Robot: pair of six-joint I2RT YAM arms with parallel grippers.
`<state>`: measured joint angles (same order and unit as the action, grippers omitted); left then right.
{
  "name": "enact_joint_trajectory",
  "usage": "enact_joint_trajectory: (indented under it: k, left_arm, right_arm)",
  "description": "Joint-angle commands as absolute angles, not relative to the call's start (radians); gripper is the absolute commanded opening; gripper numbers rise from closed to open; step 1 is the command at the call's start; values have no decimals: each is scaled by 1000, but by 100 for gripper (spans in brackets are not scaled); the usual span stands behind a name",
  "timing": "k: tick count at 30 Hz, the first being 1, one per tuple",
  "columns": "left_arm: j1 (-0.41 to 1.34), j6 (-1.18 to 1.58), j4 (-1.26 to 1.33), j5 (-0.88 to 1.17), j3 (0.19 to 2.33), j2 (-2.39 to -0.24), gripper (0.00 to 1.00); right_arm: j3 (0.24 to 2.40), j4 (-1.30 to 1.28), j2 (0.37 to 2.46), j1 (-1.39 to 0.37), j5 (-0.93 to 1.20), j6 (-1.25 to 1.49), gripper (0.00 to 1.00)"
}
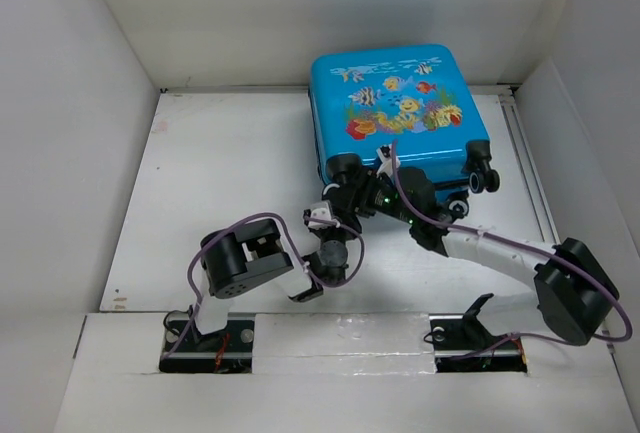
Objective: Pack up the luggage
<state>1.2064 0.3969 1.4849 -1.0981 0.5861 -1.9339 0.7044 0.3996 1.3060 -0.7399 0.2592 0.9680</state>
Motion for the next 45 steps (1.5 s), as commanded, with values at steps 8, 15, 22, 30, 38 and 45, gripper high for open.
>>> enact_joint_trajectory:
  k: [8,15,22,30,38,45]
  left_arm:
    - [1253,153,2071,-887,678,-1919,50]
    - [1194,153,2071,-926,712,-1939,50]
    - [1088,97,2071,-977,769,-1987,35]
    - [1015,138,2071,-922,769,-1953,10]
    - [1057,173,2071,-900,692,-1882,0]
    - [1164,251,2071,-971,373,-1757,0]
  right_arm:
    - [868,1005,1370,-798,583,972,0]
    - [887,1146,1420,-788,627,1084,0]
    - [857,1117,1353,-834,627,1056,0]
    - [805,997,1232,-894,584,986,0]
    - [796,996,1281,-904,555,954,0]
    - [721,767,1145,-871,409,776,0]
